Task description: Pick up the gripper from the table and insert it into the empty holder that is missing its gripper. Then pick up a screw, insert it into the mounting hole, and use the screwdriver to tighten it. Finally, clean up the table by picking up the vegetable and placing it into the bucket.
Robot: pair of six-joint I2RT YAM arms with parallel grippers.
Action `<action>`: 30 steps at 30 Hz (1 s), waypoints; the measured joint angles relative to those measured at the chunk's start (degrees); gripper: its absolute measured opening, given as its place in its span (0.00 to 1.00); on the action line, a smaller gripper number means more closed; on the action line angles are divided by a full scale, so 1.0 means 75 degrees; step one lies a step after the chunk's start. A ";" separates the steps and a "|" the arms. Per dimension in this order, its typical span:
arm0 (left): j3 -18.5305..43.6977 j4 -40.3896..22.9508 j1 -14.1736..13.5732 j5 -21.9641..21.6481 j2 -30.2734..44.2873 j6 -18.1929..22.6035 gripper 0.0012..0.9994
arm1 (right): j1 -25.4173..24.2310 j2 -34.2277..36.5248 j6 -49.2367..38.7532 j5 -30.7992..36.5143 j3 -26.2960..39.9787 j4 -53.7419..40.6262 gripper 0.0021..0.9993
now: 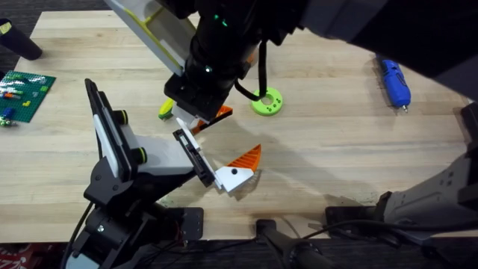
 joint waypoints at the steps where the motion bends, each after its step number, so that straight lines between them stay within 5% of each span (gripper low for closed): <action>1: 0.0000 0.0000 0.0000 0.0000 0.0000 0.0000 0.98 | 0.0000 0.0000 0.0000 0.0000 0.0000 -0.0013 0.01; 30: 0.0000 0.0000 0.0000 0.0000 0.0000 -0.0003 0.98 | 0.0000 0.0000 -0.0009 0.0276 0.0000 -0.0179 0.01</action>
